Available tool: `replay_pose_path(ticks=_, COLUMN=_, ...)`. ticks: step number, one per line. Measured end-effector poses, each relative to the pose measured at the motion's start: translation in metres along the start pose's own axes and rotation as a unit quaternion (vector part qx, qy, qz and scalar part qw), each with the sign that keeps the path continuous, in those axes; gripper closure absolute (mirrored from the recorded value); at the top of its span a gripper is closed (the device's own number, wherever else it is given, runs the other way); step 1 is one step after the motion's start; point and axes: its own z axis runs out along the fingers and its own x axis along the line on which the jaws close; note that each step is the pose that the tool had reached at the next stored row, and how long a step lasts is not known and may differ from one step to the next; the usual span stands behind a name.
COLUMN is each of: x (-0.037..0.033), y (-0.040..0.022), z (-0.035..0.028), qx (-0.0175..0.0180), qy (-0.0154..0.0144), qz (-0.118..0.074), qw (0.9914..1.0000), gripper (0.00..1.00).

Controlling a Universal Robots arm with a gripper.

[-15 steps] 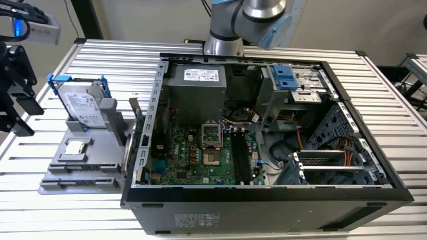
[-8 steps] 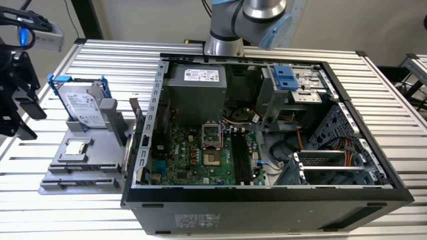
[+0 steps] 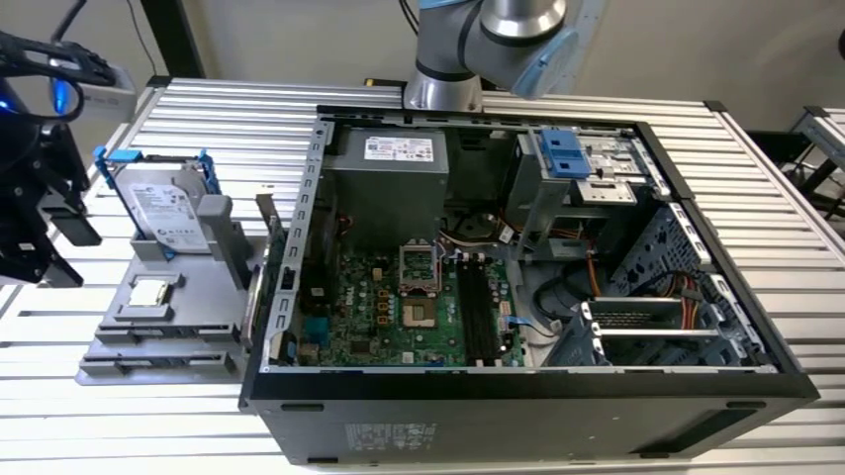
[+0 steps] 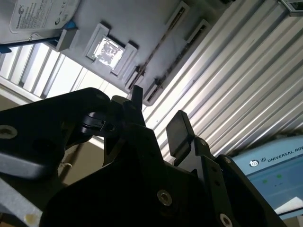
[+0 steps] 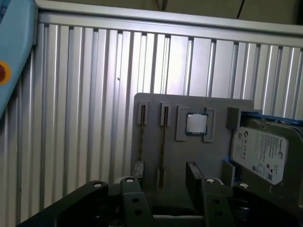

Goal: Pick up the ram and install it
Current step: 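Pick up the ram and move it above insertion slot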

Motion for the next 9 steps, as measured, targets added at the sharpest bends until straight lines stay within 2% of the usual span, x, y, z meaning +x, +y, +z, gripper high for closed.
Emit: replay_pose_path(ticks=9, x=0.0006, y=-0.0001, z=0.0122, qx=0.0004, qy=-0.0001, qz=0.010, qw=0.99995, gripper=0.00)
